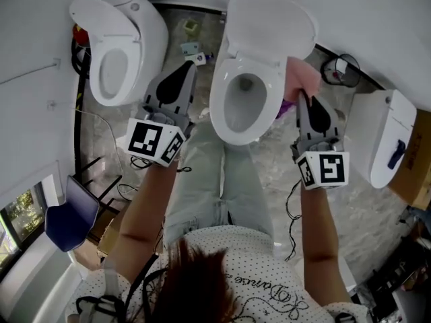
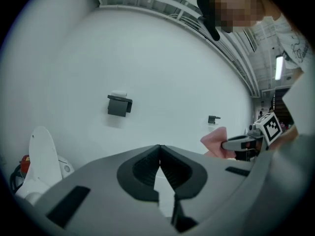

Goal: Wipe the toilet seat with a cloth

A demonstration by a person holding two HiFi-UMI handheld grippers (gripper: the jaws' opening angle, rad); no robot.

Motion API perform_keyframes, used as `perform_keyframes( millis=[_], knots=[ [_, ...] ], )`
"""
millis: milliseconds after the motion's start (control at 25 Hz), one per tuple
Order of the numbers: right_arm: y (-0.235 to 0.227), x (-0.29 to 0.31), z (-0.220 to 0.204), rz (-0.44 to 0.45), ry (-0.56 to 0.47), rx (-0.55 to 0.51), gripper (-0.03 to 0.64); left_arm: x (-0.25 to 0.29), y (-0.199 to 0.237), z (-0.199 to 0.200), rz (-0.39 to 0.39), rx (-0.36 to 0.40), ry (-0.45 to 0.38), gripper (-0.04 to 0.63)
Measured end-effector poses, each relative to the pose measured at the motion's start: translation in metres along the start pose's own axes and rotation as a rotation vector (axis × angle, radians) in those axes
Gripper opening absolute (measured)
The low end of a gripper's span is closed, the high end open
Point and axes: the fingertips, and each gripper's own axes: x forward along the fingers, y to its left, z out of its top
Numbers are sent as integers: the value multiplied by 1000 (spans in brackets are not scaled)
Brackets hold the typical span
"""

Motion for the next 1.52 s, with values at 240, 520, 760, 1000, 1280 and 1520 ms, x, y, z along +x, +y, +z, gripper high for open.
perform_keyframes(
  millis=[240, 520, 760, 1000, 1280, 1520],
  knots=[
    [-3, 55, -32, -76, 48, 46, 31, 30, 40, -39, -53, -16, 41, 5],
    [1, 128, -100, -133, 93, 175, 31, 71, 86, -90, -97, -69, 82, 5],
    [16, 185, -171, -87, 169, 176, 31, 104, 104, -134, -145, -51, 66, 3],
    [35, 234, -267, -16, 239, 241, 31, 131, 116, -186, -152, -60, 62, 3],
    [48, 265, -371, 2, 334, 321, 31, 134, 114, -253, -167, -83, 121, 3],
    [60, 285, -409, 37, 354, 358, 31, 123, 113, -294, -153, -107, 165, 3]
  ],
)
